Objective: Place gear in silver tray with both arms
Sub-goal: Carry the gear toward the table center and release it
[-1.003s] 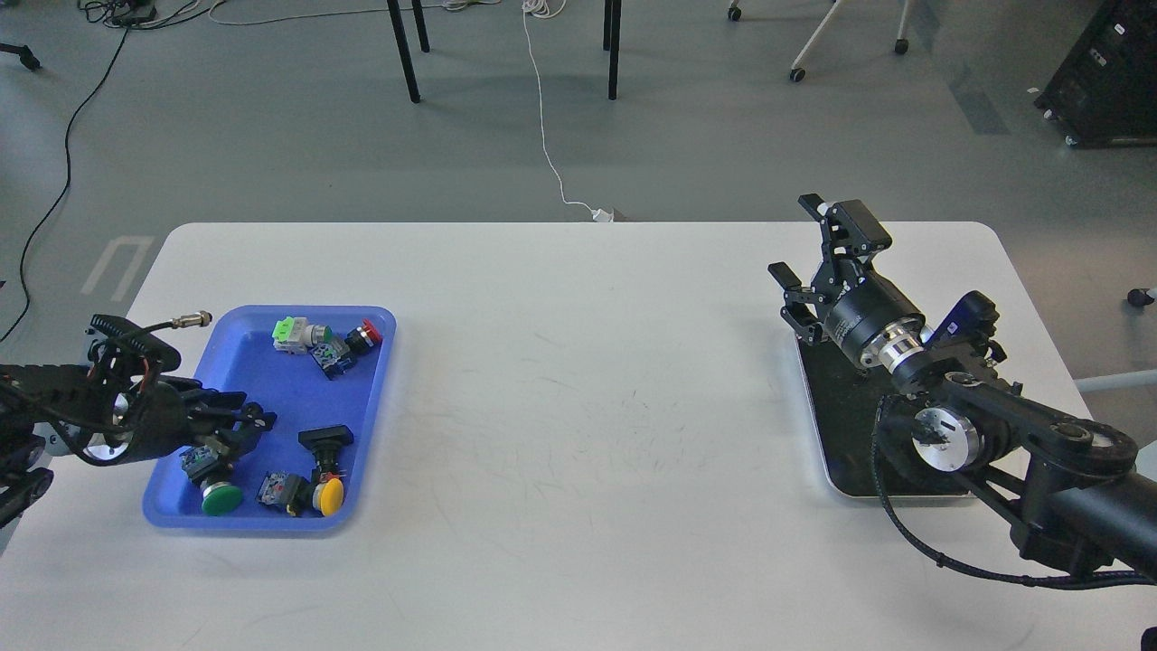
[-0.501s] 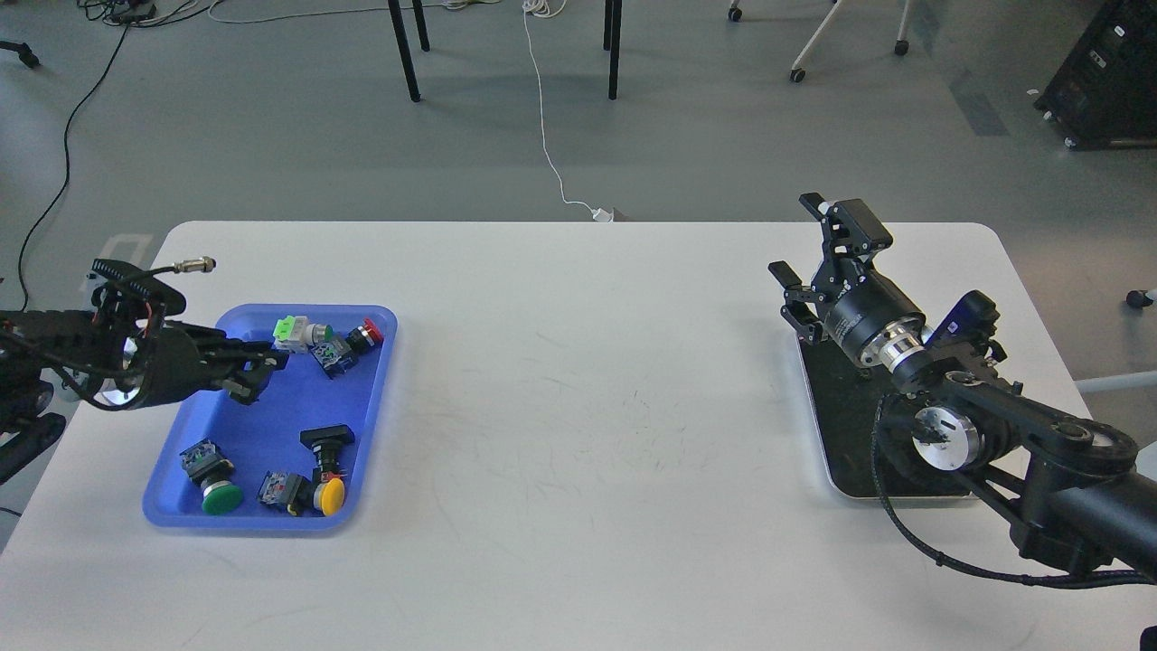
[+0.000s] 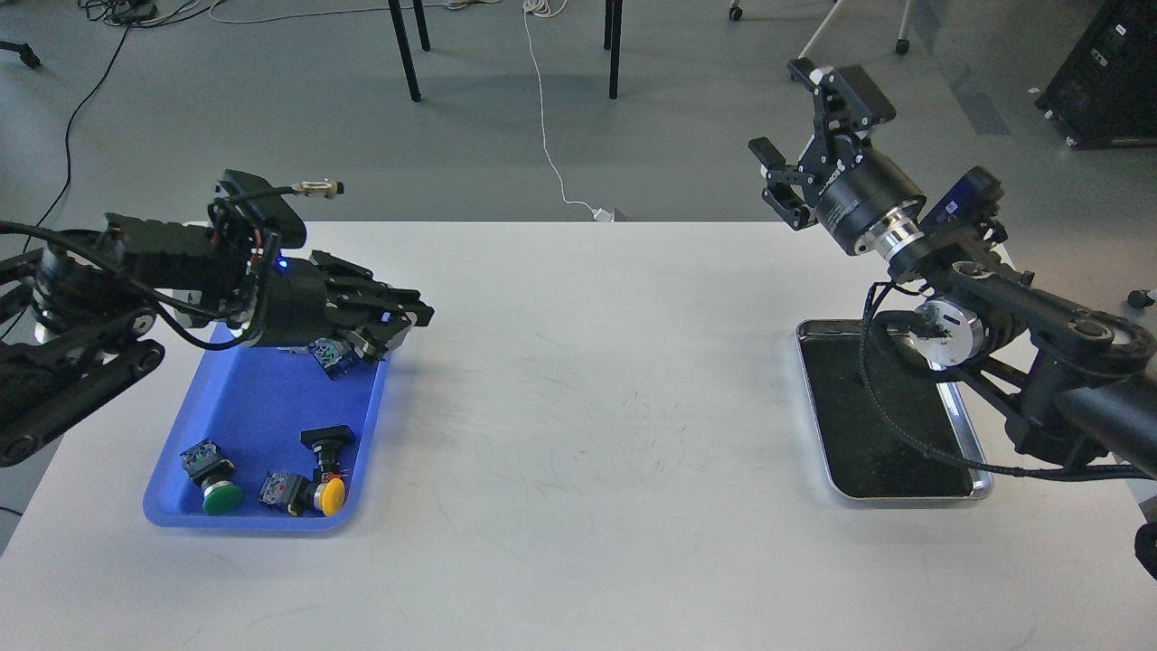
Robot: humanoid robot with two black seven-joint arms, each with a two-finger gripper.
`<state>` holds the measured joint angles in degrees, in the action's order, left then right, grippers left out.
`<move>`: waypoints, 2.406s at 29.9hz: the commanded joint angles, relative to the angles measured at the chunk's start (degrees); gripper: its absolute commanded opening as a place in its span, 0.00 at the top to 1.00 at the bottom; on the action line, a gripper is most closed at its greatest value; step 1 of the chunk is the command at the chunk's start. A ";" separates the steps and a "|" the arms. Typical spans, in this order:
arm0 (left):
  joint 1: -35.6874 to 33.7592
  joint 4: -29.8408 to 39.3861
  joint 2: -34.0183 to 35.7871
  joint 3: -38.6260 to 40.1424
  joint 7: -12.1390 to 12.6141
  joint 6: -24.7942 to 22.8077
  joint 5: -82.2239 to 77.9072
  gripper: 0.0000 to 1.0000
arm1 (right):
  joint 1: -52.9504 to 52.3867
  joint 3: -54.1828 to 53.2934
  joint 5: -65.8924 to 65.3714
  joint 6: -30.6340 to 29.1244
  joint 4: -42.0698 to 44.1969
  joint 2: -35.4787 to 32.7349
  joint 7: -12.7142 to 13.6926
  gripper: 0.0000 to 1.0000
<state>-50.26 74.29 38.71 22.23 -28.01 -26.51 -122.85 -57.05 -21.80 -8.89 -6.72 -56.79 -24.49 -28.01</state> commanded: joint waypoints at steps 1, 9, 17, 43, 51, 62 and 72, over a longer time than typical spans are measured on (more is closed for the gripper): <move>-1.07 -2.39 -6.25 -2.71 0.01 -1.08 -2.15 0.86 | -7.18 5.61 6.15 0.04 0.36 1.37 0.01 0.01; -6.96 -11.96 -20.05 -12.81 0.01 -1.26 -2.15 0.86 | -9.49 9.58 6.34 0.74 0.89 4.62 0.01 0.01; -9.24 -19.62 -32.62 -16.24 0.01 -1.35 -2.15 0.86 | -8.70 11.43 6.34 0.74 1.24 4.19 0.01 0.01; -10.57 -25.34 -38.71 -20.82 0.01 -1.26 -2.15 0.53 | -7.73 12.75 6.25 0.83 1.24 3.22 0.01 0.01; -10.65 -24.90 -38.71 -20.56 0.01 -0.64 -2.15 0.20 | -7.73 12.75 6.25 0.83 1.16 2.17 0.01 0.01; -8.82 -22.53 -28.44 -15.47 0.01 7.79 15.59 0.05 | -4.48 12.22 6.25 -0.14 -1.74 -5.38 0.01 0.01; 11.56 -15.77 -14.28 4.38 0.01 11.05 64.45 0.02 | 4.92 12.92 -18.57 -1.02 -9.73 -13.21 0.01 0.01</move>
<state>-44.81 55.75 21.60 20.37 -27.99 -15.45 -70.84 -54.20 -9.19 -15.83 -7.47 -64.12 -36.59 -28.01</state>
